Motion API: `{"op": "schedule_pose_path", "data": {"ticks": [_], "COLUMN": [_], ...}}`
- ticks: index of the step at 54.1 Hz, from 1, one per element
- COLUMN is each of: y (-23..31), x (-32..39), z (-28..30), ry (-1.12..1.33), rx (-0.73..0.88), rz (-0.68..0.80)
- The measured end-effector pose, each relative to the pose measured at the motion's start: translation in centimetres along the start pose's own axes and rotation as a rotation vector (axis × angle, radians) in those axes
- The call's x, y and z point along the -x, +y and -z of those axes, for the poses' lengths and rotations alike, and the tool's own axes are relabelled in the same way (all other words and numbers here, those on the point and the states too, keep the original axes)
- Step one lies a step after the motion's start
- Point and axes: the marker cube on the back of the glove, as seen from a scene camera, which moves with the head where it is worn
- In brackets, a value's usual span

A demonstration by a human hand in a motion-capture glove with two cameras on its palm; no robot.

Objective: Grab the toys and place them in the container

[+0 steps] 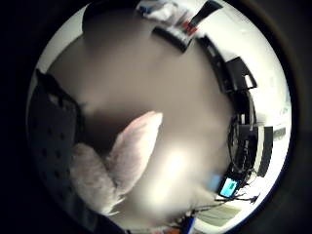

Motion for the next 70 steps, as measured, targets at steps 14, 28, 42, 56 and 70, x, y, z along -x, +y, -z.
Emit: {"op": "schedule_pose_path", "data": {"ticks": [14, 28, 42, 56, 70], "y": [1.7, 3.3, 1.9, -1.6, -3.2], "x": [-1.2, 1.1, 8.3, 19.0, 27.8], "z": [10.7, 23.4, 31.8, 33.3, 30.6], "ry": [0.005, 0.111, 0.205, 0.281, 0.238], "rx": [0.144, -0.016, -0.140, -0.188, -0.206], "rz": [-0.116, -0.146, -0.082, 0.057, 0.264]}}
